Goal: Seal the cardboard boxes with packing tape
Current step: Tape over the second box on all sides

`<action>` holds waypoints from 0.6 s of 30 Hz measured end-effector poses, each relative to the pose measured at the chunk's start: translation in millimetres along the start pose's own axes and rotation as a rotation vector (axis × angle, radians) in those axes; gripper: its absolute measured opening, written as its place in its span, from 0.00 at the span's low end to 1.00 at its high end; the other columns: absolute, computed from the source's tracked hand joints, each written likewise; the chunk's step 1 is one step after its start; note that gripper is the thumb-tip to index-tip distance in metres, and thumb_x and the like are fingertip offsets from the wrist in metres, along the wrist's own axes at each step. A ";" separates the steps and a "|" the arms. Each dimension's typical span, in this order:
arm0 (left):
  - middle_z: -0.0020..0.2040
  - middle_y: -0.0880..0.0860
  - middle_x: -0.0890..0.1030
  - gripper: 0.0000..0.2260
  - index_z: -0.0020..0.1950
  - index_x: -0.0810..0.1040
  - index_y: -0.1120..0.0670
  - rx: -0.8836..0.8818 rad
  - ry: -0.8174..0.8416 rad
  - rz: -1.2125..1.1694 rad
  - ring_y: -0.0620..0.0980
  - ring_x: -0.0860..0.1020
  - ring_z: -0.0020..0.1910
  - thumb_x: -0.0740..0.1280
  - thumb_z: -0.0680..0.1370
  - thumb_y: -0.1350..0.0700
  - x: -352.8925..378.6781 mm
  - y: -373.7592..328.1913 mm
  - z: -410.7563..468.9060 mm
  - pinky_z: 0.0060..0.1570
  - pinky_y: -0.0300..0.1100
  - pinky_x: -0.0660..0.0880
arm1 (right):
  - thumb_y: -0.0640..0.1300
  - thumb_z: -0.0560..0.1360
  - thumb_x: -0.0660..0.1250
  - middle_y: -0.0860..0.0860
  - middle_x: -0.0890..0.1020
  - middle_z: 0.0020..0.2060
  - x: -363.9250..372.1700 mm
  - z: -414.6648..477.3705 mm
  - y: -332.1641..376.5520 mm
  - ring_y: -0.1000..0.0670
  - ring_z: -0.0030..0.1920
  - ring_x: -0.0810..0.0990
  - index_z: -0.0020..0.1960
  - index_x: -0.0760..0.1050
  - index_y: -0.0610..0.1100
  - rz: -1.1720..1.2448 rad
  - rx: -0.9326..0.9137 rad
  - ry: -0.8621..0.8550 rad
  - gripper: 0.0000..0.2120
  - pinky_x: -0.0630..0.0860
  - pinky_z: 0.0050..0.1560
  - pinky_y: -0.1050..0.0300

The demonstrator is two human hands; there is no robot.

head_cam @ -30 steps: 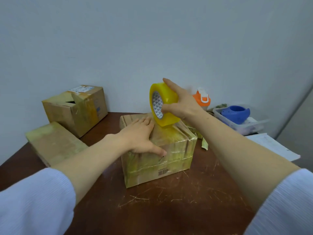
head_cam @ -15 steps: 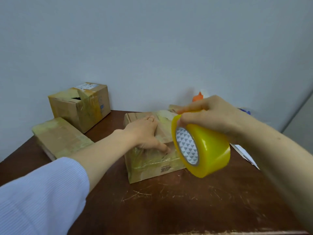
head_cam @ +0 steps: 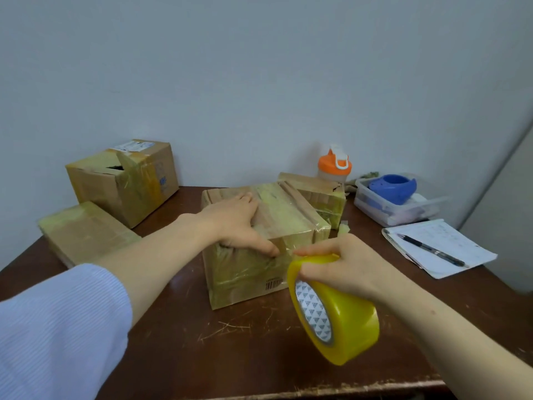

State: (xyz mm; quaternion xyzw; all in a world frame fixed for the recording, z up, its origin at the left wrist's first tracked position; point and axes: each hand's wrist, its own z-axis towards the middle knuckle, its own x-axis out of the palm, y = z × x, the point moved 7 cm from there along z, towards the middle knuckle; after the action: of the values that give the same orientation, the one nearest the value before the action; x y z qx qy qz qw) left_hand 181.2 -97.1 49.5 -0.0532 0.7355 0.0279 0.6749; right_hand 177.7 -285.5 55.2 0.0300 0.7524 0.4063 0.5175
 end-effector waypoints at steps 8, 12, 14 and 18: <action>0.73 0.55 0.66 0.39 0.69 0.70 0.53 -0.124 -0.098 -0.196 0.52 0.68 0.69 0.47 0.72 0.27 -33.9 -3.7 41.1 0.61 0.46 0.66 | 0.52 0.64 0.72 0.62 0.76 0.50 12.5 15.1 -10.0 0.65 0.44 0.72 0.53 0.80 0.63 0.171 0.002 0.062 0.18 0.67 0.39 0.71; 0.78 0.57 0.44 0.41 0.77 0.43 0.59 -0.159 -0.102 -0.035 0.53 0.43 0.77 0.41 0.75 0.30 -12.4 -21.6 78.6 0.74 0.50 0.43 | 0.54 0.62 0.71 0.61 0.77 0.52 13.3 19.1 -14.9 0.62 0.47 0.74 0.54 0.79 0.64 0.144 -0.001 0.064 0.20 0.72 0.45 0.68; 0.78 0.57 0.41 0.42 0.77 0.40 0.58 -0.168 -0.053 -0.027 0.53 0.41 0.77 0.40 0.75 0.29 1.4 -16.3 86.3 0.73 0.49 0.41 | 0.55 0.61 0.71 0.60 0.78 0.53 12.3 21.4 -16.5 0.60 0.50 0.76 0.55 0.79 0.65 0.152 -0.001 0.050 0.21 0.76 0.50 0.63; 0.77 0.58 0.39 0.39 0.77 0.38 0.59 -0.201 -0.034 -0.056 0.53 0.39 0.76 0.39 0.76 0.32 -1.8 -12.6 79.8 0.73 0.48 0.39 | 0.54 0.62 0.71 0.61 0.78 0.47 13.4 26.3 -14.1 0.61 0.44 0.76 0.53 0.80 0.64 0.151 -0.002 0.056 0.19 0.75 0.47 0.64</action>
State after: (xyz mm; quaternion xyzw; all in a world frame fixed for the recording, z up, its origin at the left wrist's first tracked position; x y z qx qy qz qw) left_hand 261.7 -100.5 44.7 -0.1408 0.7156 0.0837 0.6791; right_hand 197.9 -273.3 32.5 0.0750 0.7618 0.4456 0.4642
